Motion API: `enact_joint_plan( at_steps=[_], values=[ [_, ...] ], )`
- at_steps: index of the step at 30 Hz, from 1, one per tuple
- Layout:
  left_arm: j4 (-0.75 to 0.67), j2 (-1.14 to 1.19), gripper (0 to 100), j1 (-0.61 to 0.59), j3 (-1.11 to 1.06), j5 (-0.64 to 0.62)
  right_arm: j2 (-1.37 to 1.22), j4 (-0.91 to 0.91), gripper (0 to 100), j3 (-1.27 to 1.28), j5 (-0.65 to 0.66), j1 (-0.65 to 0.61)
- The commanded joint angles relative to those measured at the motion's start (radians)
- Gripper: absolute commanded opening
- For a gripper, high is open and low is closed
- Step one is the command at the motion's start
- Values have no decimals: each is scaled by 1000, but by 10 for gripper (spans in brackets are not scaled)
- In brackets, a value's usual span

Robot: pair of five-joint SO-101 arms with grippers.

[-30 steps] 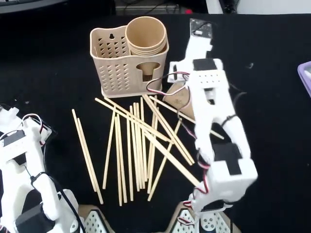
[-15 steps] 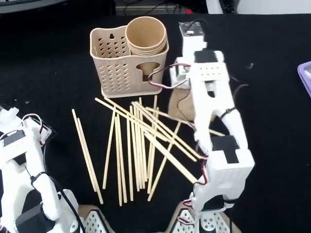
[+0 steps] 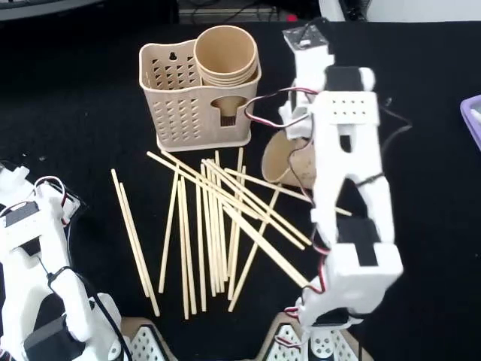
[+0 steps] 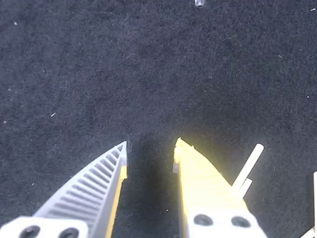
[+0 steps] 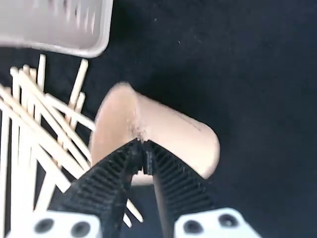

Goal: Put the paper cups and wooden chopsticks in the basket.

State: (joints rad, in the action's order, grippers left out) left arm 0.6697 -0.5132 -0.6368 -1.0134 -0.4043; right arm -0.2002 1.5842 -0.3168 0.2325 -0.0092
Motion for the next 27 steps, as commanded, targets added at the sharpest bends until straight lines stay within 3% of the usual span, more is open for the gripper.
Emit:
enact_joint_plan(
  at_steps=[1, 8, 16, 23, 27],
  values=[
    [-12, -34, 159, 2, 15, 0, 133, 58, 11, -41, 64, 58],
    [-12, -34, 159, 5, 16, 0, 203, 44, 12, 22, 129, 209],
    [-12, -34, 159, 1, 10, 0, 200, -117, 185, 111, -121, -78],
    [-12, -34, 159, -1, 10, 0, 199, -359, 150, 291, -152, -176],
    [-12, -34, 159, 5, 12, 0, 199, -402, 240, 360, -150, -175]
  ],
)
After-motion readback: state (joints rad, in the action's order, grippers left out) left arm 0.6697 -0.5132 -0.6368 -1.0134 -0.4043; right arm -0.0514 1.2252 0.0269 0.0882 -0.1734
